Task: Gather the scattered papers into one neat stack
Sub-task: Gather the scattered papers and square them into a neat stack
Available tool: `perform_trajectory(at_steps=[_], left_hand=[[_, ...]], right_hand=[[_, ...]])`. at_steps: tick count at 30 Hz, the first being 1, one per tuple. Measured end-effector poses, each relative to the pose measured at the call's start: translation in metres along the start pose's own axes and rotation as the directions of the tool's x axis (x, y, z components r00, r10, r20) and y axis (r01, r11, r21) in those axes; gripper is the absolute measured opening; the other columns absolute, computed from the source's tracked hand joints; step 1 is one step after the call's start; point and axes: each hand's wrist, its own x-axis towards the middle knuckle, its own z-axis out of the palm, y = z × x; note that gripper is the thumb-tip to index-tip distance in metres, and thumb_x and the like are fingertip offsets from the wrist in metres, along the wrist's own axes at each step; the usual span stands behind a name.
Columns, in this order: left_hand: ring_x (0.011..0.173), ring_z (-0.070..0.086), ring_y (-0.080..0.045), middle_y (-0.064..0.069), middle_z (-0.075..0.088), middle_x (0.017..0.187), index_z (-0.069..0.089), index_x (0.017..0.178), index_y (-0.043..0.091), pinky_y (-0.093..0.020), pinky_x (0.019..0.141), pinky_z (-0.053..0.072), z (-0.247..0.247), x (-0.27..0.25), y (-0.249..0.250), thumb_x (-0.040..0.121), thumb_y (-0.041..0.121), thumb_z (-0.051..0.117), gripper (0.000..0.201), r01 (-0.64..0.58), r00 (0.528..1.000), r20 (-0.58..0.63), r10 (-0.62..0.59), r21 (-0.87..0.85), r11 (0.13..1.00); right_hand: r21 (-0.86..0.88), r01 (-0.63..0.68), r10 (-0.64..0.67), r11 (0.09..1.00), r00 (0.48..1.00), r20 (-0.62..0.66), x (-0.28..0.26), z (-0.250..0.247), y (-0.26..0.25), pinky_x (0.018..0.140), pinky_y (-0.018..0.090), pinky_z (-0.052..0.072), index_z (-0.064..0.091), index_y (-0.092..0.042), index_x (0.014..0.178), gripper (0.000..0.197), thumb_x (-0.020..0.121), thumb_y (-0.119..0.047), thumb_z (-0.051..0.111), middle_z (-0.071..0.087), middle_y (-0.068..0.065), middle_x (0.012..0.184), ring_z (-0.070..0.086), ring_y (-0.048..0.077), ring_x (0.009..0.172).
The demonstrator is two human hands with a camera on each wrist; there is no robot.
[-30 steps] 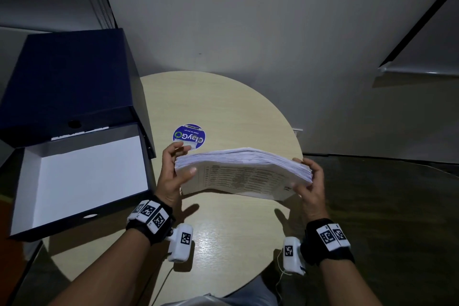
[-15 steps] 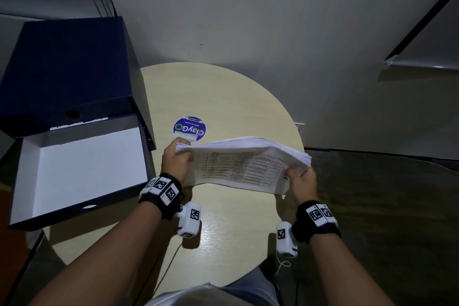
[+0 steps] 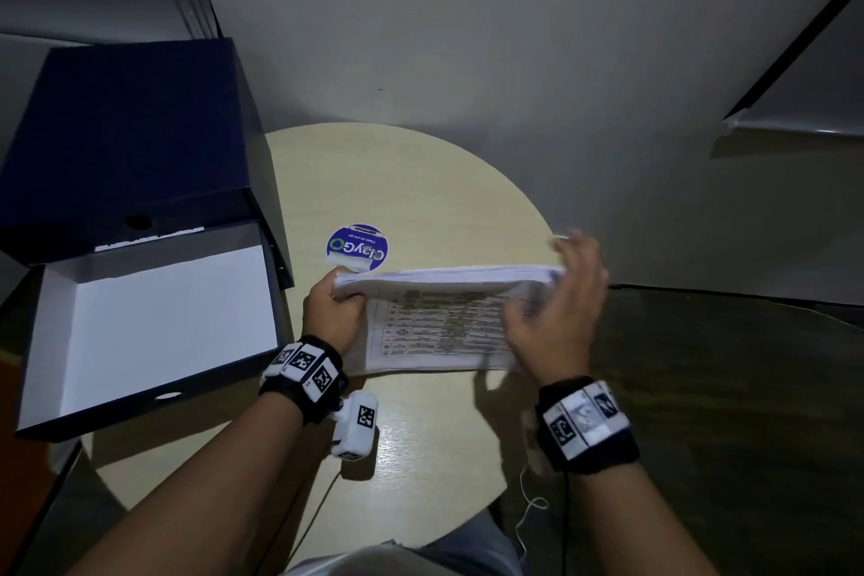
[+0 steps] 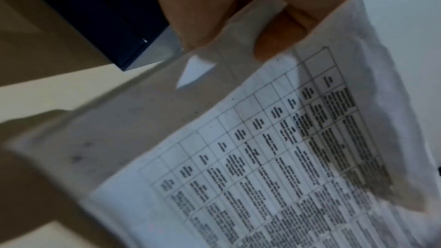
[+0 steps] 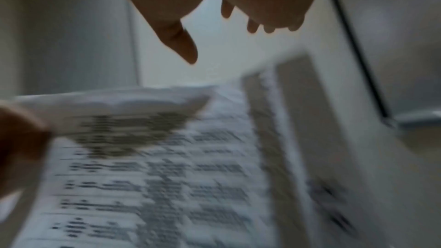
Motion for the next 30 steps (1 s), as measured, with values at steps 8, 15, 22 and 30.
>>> perform_trajectory(at_steps=[8,15,22,30], left_hand=[[0.065,0.051,-0.024,-0.009,0.061,0.068,0.055,0.068,0.003,-0.023,0.056,0.038,0.012,-0.013,0.056,0.073,0.002,0.052,0.006,-0.340,0.940,0.050,0.337,0.163,0.926],[0.079,0.058,-0.007,0.009,0.062,0.088,0.056,0.096,0.021,-0.016,0.065,0.045,-0.034,-0.001,0.061,0.079,0.024,0.077,0.027,-0.377,0.907,0.247,0.342,0.111,0.919],[0.099,0.065,-0.013,0.004,0.072,0.104,0.060,0.116,0.016,-0.026,0.085,0.054,-0.045,0.009,0.076,0.076,0.018,0.078,0.044,-0.212,0.938,0.166,0.304,-0.420,0.882],[0.094,0.058,0.012,0.012,0.058,0.108,0.039,0.120,0.020,-0.010,0.079,0.047,-0.027,-0.021,0.066,0.097,0.006,0.050,0.029,-0.403,0.897,0.115,0.427,-0.186,0.896]], right_hand=[[-0.220,0.421,-0.195,0.880,0.742,0.641,0.033,0.018,-0.070,0.108,0.048,0.034,0.055,-0.022,0.113,0.027,0.086,-0.022,0.055,0.068,0.005,0.108,0.061,0.030,0.109],[0.246,0.022,-0.135,0.969,0.882,0.452,0.057,-0.019,-0.038,0.084,0.044,0.056,0.067,-0.025,0.100,0.018,0.085,-0.017,0.072,0.074,0.000,0.093,0.068,0.024,0.091],[0.619,-0.313,0.123,0.721,0.936,0.330,0.058,-0.034,-0.032,0.098,0.043,0.055,0.066,-0.011,0.116,0.033,0.086,0.002,0.070,0.077,-0.004,0.100,0.071,0.019,0.102],[0.657,-0.415,0.246,0.629,0.908,0.339,0.006,0.003,-0.040,0.099,0.055,0.052,0.056,-0.020,0.122,0.041,0.087,-0.018,0.075,0.070,0.006,0.117,0.067,0.025,0.112]])
